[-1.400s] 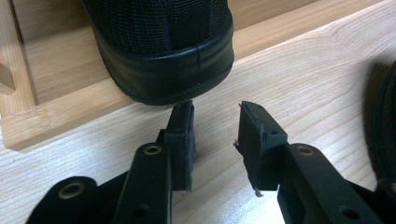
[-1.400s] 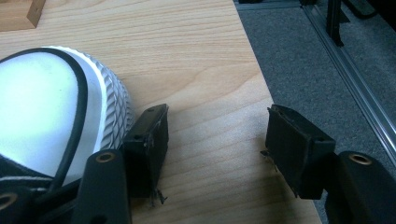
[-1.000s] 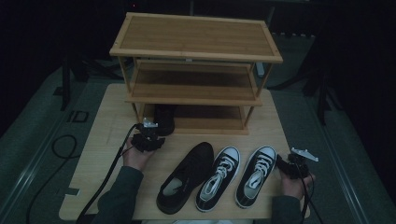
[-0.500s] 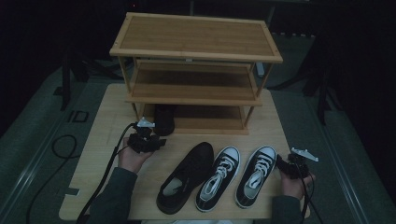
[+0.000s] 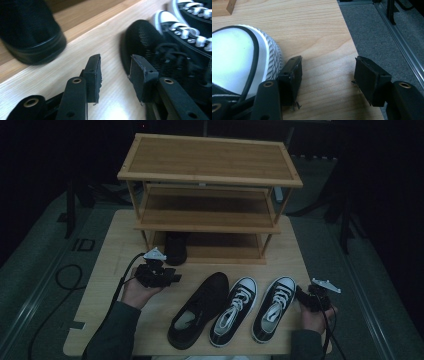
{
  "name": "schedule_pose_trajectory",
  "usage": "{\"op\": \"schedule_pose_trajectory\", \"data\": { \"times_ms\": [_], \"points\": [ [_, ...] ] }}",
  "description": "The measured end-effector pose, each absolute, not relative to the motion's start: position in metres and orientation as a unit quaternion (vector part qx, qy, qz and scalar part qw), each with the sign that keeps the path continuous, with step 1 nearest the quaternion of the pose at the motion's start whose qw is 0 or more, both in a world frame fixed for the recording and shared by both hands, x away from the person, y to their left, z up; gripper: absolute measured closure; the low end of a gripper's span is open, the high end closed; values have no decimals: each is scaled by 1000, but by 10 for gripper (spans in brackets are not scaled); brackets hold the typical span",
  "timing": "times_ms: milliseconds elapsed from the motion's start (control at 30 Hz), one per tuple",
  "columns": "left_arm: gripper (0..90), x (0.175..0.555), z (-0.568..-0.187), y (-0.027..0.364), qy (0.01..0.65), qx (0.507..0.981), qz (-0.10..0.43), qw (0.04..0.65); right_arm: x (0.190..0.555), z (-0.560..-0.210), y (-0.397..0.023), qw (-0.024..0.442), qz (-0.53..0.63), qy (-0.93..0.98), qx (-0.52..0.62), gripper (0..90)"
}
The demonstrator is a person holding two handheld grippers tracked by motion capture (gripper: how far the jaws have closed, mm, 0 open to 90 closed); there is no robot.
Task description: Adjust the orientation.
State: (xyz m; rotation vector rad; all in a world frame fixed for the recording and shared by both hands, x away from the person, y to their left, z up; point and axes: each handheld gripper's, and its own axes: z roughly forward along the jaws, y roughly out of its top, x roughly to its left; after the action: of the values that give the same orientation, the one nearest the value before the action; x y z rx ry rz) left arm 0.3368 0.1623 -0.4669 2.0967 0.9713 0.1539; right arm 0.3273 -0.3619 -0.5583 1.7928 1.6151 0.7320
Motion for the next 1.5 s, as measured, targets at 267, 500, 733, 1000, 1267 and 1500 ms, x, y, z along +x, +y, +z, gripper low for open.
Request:
{"op": "schedule_pose_trajectory", "data": {
  "times_ms": [267, 500, 733, 1000, 1267, 1500],
  "points": [
    [597, 325, -454, 157, 349, 845, 54, 402, 327, -558, -362, 306, 276, 610, 677, 388],
    [596, 314, -444, 148, 315, 862, 46, 395, 327, -558, -362, 306, 276, 610, 677, 389],
    [596, 303, -435, 139, 294, 867, 35, 401, 327, -558, -362, 306, 276, 610, 677, 389],
    [588, 294, -433, 128, 275, 878, 26, 391, 327, -558, -362, 306, 276, 610, 677, 389],
    [584, 288, -444, 114, 263, 896, 23, 356, 327, -558, -362, 306, 276, 610, 677, 389],
    [594, 291, -458, 103, 279, 912, 44, 299, 327, -558, -362, 305, 276, 610, 677, 389]
  ]
}}
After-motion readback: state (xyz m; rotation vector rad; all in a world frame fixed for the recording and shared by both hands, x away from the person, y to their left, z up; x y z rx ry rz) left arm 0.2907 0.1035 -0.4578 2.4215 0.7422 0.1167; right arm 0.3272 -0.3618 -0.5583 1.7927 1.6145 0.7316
